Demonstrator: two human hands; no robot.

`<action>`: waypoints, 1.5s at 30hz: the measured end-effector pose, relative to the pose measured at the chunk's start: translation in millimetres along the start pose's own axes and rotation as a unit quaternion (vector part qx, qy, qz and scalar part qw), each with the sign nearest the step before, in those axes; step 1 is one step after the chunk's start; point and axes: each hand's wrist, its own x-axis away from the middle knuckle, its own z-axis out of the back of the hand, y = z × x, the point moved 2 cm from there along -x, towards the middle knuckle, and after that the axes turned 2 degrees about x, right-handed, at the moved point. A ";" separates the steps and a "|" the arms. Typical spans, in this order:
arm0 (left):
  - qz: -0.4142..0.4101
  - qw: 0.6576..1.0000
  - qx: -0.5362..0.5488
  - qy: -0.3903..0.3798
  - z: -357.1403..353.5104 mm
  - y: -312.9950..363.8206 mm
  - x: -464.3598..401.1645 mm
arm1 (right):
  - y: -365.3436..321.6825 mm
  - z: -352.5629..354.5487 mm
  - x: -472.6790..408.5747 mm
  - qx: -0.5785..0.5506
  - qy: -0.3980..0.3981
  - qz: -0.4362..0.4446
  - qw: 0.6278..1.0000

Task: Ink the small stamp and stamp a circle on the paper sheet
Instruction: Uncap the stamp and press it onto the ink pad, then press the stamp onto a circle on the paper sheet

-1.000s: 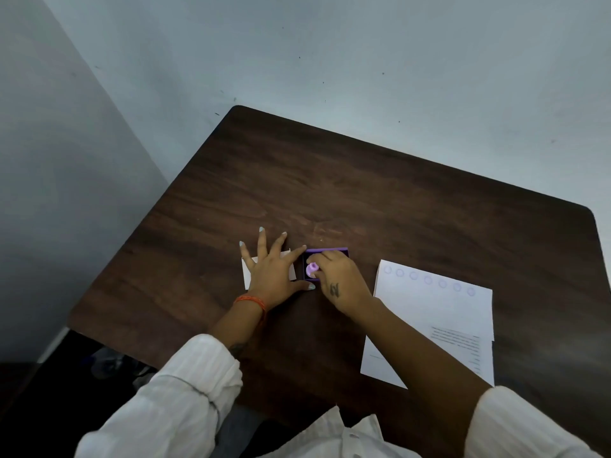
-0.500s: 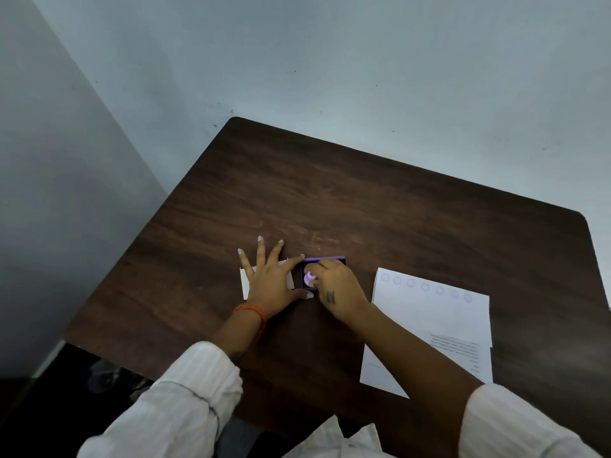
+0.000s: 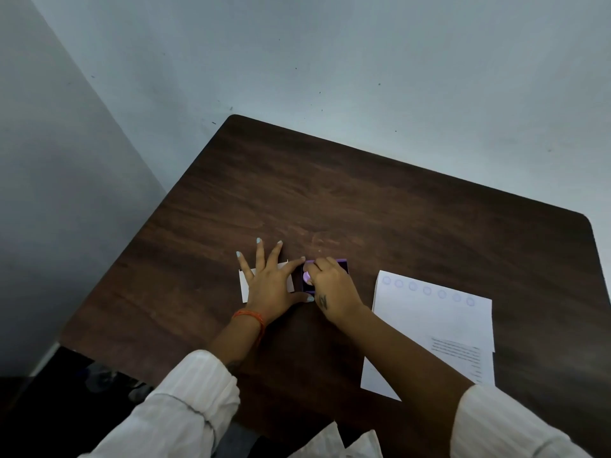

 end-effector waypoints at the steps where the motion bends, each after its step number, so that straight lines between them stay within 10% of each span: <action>1: -0.002 1.000 0.000 0.001 -0.2 -0.5 -0.9 | 0.2 -0.2 -0.6 0.003 0.000 0.006 1.000; 10: 0.000 1.000 -0.012 -0.008 2.8 2.8 0.3 | 7.8 -2.2 -3.5 -0.027 0.024 0.018 0.999; 15: -0.007 0.999 -0.031 -0.017 6.9 6.5 3.5 | 27.0 10.6 0.3 -0.325 0.104 -0.121 0.932; 22: 0.003 1.000 -0.005 -0.023 12.5 13.5 6.8 | 50.6 15.9 43.6 -0.827 0.075 -0.295 0.473; 25: -0.013 1.000 0.018 -0.002 14.5 23.3 9.1 | 60.1 17.5 65.4 -0.878 0.079 -0.293 0.370; 39: -0.167 0.983 0.070 -0.014 -11.3 136.5 12.2 | 134.5 20.2 171.7 -0.891 0.221 -0.293 0.268; 45: -0.213 0.976 0.032 -0.034 -31.9 171.1 9.0 | 173.2 15.4 197.5 -0.838 0.282 -0.333 0.328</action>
